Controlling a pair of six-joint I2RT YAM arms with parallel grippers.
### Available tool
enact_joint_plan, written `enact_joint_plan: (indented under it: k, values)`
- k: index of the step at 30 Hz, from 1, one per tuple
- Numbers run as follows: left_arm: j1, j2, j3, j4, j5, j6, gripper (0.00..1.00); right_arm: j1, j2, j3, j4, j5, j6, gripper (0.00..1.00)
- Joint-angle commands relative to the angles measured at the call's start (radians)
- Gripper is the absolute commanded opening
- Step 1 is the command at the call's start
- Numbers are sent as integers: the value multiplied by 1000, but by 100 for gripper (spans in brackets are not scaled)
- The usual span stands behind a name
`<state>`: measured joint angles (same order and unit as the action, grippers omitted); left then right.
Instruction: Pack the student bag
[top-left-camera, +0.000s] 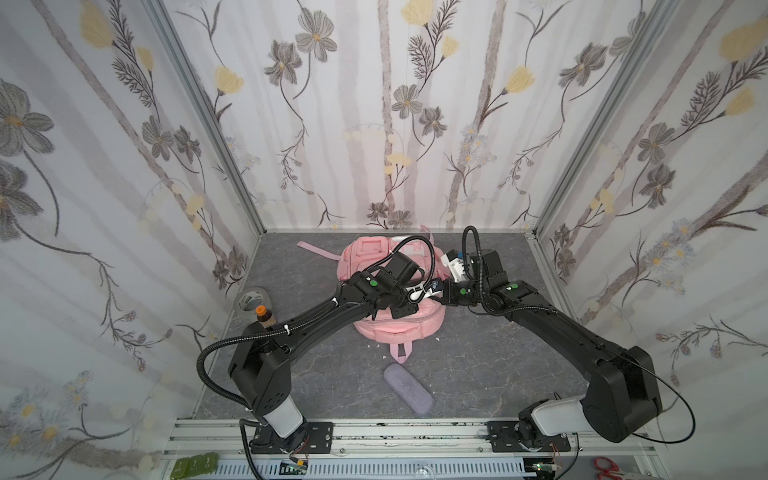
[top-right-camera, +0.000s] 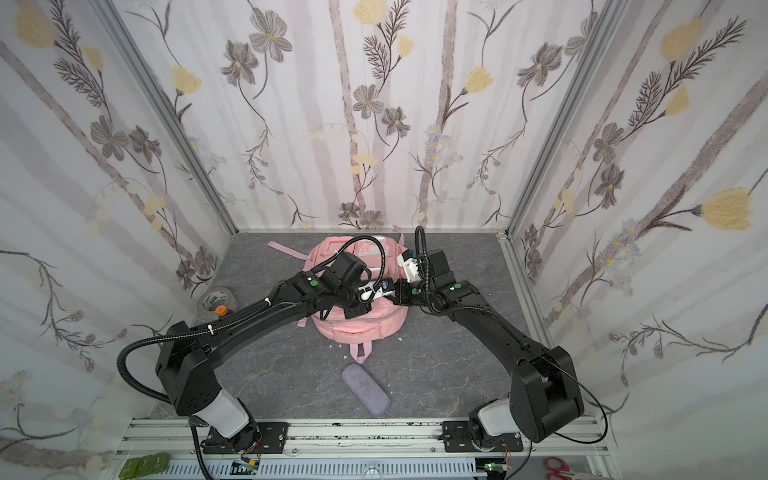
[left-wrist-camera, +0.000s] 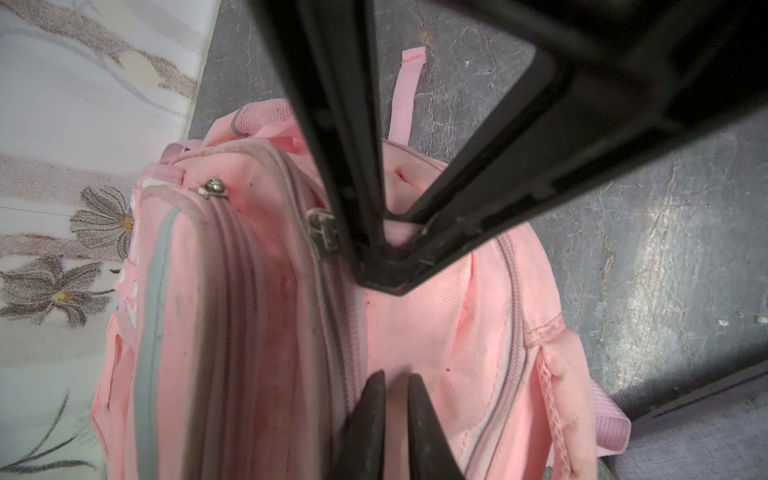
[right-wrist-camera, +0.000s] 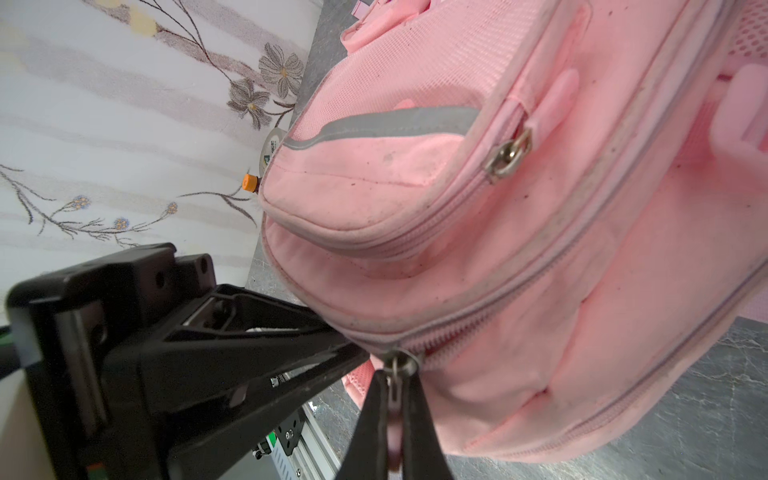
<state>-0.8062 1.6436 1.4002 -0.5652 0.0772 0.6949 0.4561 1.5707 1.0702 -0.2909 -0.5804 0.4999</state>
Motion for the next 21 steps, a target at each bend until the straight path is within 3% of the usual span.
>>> enact_joint_plan:
  k: [1,5,10,15,21]
  values:
    - [3,-22,6,40,-2,-22,31,1,-5,2,73,-76,-17,0]
    - [3,-88,-50,156,61,-34,47,1,3,-2,71,-75,-21,0]
    - [9,-103,-99,248,18,-38,48,1,11,0,71,-76,-18,0]
    - [15,-64,-86,202,24,-41,40,0,6,0,68,-75,-19,0]
    - [18,-33,-79,161,28,-40,21,0,-4,-1,68,-74,-16,0]
